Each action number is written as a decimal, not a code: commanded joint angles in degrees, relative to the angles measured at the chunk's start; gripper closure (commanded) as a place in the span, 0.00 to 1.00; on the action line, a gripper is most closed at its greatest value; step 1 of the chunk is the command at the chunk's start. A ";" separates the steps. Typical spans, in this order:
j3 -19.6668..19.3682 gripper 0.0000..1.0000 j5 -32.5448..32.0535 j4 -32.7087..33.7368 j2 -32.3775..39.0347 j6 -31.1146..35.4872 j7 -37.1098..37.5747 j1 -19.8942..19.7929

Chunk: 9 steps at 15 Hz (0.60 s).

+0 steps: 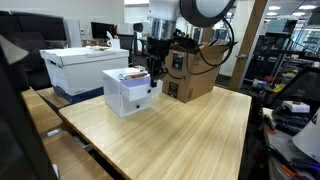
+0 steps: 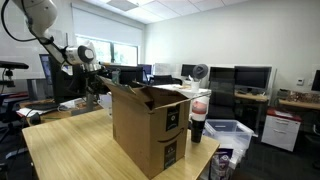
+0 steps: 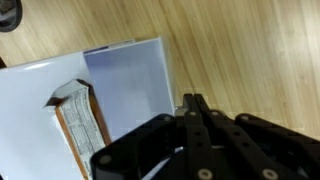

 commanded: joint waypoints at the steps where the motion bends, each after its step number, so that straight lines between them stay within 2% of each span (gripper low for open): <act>1: 0.43 0.95 2.01 0.93 1.43 -1.46 -0.86 -0.95; 9: 1.85 0.95 5.26 4.62 5.76 -0.72 -1.95 -1.18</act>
